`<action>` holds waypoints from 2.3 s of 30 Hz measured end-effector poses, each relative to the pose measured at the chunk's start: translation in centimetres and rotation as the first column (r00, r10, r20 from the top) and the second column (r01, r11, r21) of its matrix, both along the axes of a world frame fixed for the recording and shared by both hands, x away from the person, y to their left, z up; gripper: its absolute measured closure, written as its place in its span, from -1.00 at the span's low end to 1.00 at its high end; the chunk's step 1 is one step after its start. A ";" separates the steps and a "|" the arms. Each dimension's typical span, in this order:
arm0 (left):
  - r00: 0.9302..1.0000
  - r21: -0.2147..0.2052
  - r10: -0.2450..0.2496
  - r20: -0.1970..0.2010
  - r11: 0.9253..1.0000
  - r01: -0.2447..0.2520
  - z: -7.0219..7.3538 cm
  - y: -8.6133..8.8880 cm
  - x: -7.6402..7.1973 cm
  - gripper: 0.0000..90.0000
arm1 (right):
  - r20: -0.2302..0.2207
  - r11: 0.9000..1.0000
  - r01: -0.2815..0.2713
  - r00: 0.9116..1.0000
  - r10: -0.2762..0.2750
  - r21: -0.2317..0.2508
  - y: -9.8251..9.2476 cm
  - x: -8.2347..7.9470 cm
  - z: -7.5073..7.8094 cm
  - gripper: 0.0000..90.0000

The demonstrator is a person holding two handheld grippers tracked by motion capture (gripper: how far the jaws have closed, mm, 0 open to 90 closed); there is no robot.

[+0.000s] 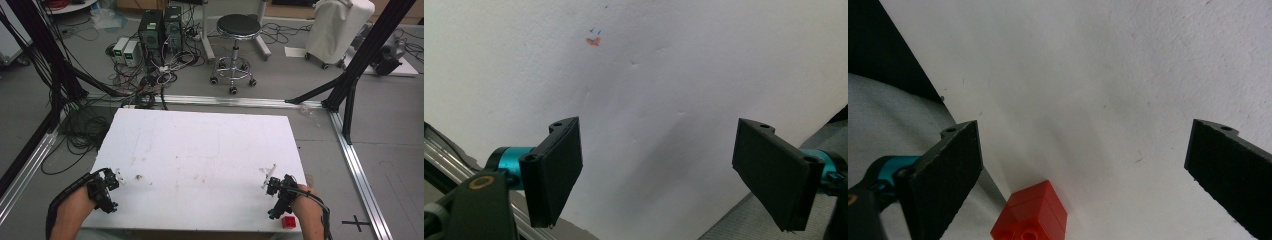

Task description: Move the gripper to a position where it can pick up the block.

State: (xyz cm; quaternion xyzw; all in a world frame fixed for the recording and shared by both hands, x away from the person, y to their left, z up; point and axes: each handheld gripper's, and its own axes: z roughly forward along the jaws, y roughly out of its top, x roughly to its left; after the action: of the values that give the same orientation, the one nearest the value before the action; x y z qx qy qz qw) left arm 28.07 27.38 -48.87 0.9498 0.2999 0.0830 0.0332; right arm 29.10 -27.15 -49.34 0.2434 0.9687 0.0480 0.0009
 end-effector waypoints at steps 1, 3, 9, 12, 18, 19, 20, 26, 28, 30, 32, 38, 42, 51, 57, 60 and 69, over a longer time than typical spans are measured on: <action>1.000 -0.003 0.000 0.000 1.000 0.000 0.0 0.0 0.0 -0.55 | 0.000 1.000 0.005 1.000 -0.005 0.001 0.0 0.0 0.0 -0.97; 1.000 -0.001 0.003 0.002 1.000 -0.003 0.0 -0.1 -0.1 -0.55 | 0.001 1.000 0.004 1.000 -0.004 0.001 0.0 0.0 0.1 -0.97; 1.000 -0.007 0.002 0.007 1.000 -0.002 0.0 -0.2 0.0 -0.55 | -0.002 1.000 0.006 1.000 -0.006 0.008 -0.1 -0.1 0.1 -0.97; 1.000 -0.008 0.004 0.014 1.000 -0.004 0.0 -0.1 0.0 -0.55 | -0.002 1.000 0.007 1.000 -0.007 0.005 -0.1 -0.1 0.0 -0.97; 1.000 -0.010 0.010 0.013 1.000 -0.010 0.1 -0.1 -0.1 -0.55 | -0.002 1.000 0.005 1.000 -0.005 0.005 -0.1 0.0 -0.1 -0.97; 1.000 -0.012 0.010 0.013 1.000 -0.010 0.1 -0.1 -0.1 -0.55 | -0.004 1.000 0.004 1.000 -0.004 0.011 -0.1 -0.1 0.0 -0.97; 1.000 -0.011 0.007 0.013 1.000 -0.007 0.1 -0.1 -0.1 -0.55 | -0.005 1.000 0.001 1.000 -0.001 0.022 -0.1 -0.1 0.0 -0.97; 1.000 -0.022 0.006 0.009 1.000 -0.005 0.2 0.0 -0.1 -0.55 | 0.000 0.998 0.012 1.000 -0.012 0.065 -0.5 -0.2 0.1 -0.97; 1.000 -0.022 0.008 0.013 1.000 -0.008 0.1 0.0 -0.1 -0.55 | 0.002 0.997 0.011 1.000 -0.012 0.074 -0.5 -0.2 0.1 -0.97; 1.000 -0.023 0.011 0.012 1.000 -0.011 0.1 0.0 -0.1 -0.55 | 0.004 0.995 0.008 1.000 -0.009 0.096 -0.5 -0.2 0.2 -0.97; 1.000 -0.024 0.011 0.012 1.000 -0.011 0.1 0.1 0.0 -0.55 | 0.001 0.995 0.009 1.000 -0.009 0.101 -0.5 -0.1 0.1 -0.97; 1.000 -0.026 0.016 0.022 1.000 -0.016 0.3 0.3 -0.1 -0.55 | 0.000 0.992 0.011 1.000 -0.011 0.125 -1.4 -0.2 0.0 -0.97; 1.000 -0.033 0.016 0.019 0.999 -0.016 0.4 0.3 -0.1 -0.55 | 0.034 0.991 -0.014 0.999 0.010 0.131 -2.1 -0.2 0.4 -0.97; 1.000 -0.031 0.009 0.022 0.999 -0.008 0.4 0.2 -0.1 -0.55 | 0.071 0.979 -0.155 0.987 0.147 0.134 -3.5 -0.6 1.6 -0.97; 1.000 -0.032 0.011 0.022 0.999 -0.010 0.3 0.1 -0.1 -0.55 | 0.084 0.969 -0.226 0.972 0.218 0.102 -4.1 -1.3 2.1 -0.97; 1.000 -0.041 0.010 0.022 0.999 -0.009 0.3 0.0 -0.1 -0.55 | 0.098 0.961 -0.268 0.960 0.261 0.073 -4.4 -2.0 2.4 -0.97; 1.000 -0.044 0.010 0.017 0.999 -0.009 0.2 -0.1 -0.2 -0.55 | 0.093 0.947 -0.319 0.944 0.316 0.025 -5.0 -3.3 2.5 -0.97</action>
State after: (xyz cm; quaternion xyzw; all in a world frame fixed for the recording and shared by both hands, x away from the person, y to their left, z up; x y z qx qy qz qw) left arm 27.91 27.28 -48.63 0.9467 0.3058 0.0845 0.0563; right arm 25.81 -32.16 -46.80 0.0819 0.9932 0.0773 0.0309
